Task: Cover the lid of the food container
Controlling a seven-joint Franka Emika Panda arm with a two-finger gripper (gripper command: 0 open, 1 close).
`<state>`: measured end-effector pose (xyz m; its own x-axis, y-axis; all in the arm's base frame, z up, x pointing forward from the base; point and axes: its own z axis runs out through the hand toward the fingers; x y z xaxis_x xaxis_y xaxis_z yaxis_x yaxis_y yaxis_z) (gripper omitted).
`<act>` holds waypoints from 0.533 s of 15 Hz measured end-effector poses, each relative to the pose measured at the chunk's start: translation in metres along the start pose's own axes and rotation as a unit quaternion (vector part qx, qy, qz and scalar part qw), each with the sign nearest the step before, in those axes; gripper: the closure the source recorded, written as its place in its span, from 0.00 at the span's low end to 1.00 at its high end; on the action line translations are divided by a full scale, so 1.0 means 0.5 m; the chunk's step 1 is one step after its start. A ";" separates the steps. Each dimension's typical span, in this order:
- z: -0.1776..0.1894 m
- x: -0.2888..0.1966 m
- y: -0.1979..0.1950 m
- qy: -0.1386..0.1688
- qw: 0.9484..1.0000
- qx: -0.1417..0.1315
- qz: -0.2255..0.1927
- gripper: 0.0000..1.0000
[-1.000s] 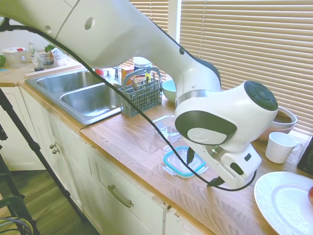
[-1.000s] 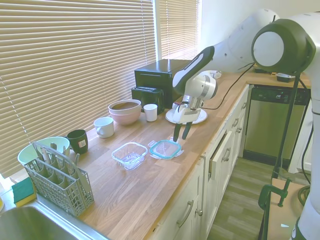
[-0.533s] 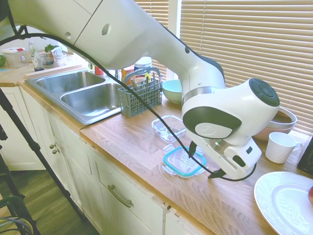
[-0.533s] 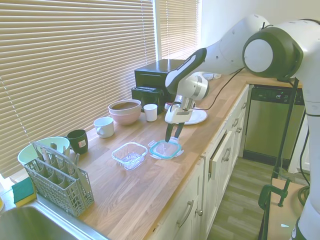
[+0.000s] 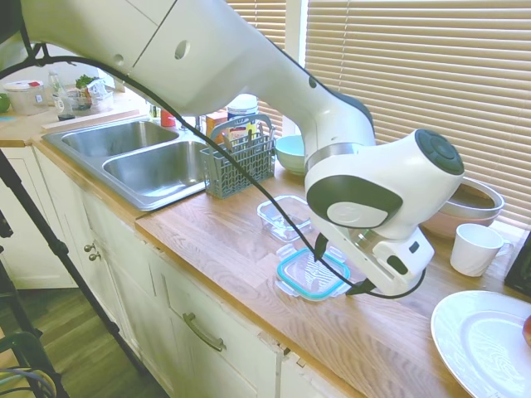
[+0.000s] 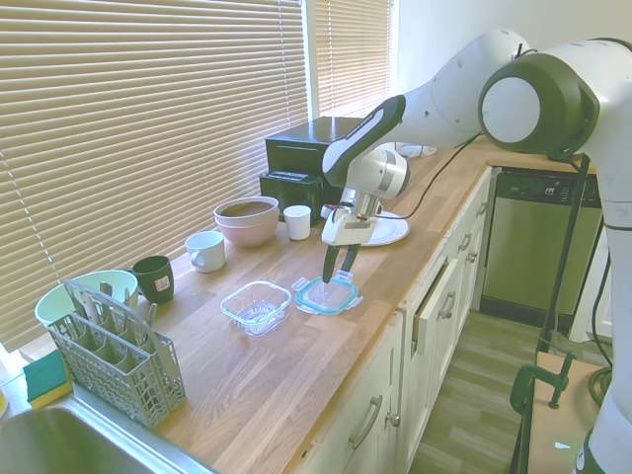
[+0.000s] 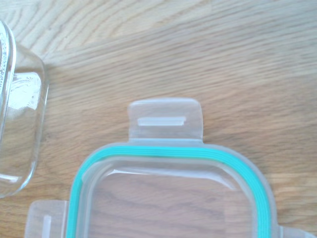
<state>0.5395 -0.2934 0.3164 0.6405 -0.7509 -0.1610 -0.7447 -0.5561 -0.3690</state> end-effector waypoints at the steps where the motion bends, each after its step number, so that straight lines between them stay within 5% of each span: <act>1: 0.000 -0.001 -0.001 0.000 1.000 0.000 0.001 1.00; 8: 0.006 -0.007 -0.011 -0.003 1.000 -0.001 0.013 1.00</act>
<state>0.5420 -0.2866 0.3163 0.6216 -0.7633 -0.1759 -0.7617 -0.5366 -0.3631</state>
